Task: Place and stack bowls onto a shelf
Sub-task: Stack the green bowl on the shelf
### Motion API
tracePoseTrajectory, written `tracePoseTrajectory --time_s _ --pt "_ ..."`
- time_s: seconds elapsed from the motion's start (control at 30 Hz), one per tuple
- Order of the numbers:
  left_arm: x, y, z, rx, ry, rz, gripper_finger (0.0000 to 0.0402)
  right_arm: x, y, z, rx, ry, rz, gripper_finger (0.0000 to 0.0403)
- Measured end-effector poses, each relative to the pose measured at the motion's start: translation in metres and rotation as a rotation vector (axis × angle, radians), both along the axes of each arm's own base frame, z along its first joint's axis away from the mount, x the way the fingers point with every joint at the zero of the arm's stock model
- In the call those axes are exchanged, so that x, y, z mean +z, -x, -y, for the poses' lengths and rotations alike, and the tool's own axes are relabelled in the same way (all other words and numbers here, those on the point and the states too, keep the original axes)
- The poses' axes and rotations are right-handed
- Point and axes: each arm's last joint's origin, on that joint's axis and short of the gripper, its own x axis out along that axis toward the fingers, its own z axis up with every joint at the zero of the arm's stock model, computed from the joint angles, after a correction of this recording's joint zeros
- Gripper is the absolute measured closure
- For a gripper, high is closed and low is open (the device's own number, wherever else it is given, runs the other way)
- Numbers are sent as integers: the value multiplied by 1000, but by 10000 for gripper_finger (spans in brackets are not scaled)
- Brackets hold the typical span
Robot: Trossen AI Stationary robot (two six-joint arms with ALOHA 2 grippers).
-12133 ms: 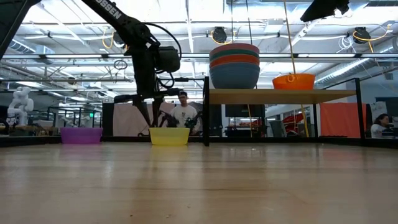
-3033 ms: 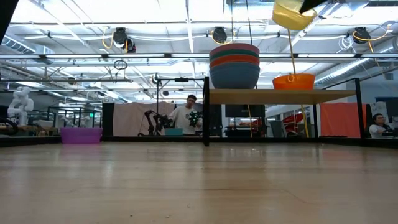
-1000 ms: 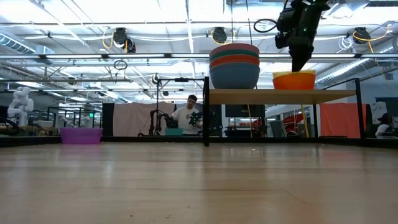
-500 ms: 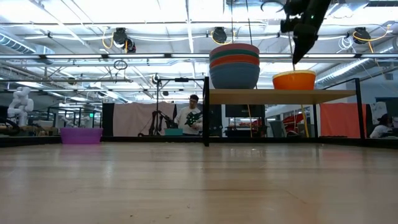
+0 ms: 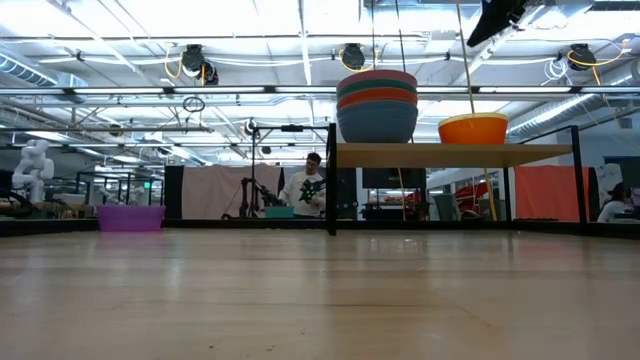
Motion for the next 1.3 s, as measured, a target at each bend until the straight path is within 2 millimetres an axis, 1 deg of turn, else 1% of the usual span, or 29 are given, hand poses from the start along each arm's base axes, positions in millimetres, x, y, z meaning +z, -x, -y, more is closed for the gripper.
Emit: tracePoseTrajectory --time_s 0.13,0.27,0.37,0.47,0.6,0.77,0.9,1.0,1.13,1.3 --pt "-2 6 13 -57 98 -19 341 3 -1 -4 14 -1 48 307" --pt "-7 9 34 -252 160 -97 341 3 -4 -4 47 -32 85 307" --pt "-14 12 46 -328 234 -154 341 3 -6 -3 56 -62 116 307" --pt "-26 13 57 -341 330 -218 341 2 -6 -1 42 -76 130 307" --pt "-45 16 72 -262 455 -313 341 4 -7 0 22 -82 165 307" --pt "-75 24 90 -135 544 -455 341 5 -8 0 21 -75 175 307" --pt "-92 35 106 4 571 -511 341 5 -8 0 22 -106 203 307" --pt "-102 43 121 136 600 -504 341 5 -10 -2 85 -154 240 307" --pt "-113 60 148 226 624 -449 341 6 -12 -6 220 -207 293 307" --pt "-144 80 180 339 662 -302 341 8 -16 -14 363 -236 326 307"
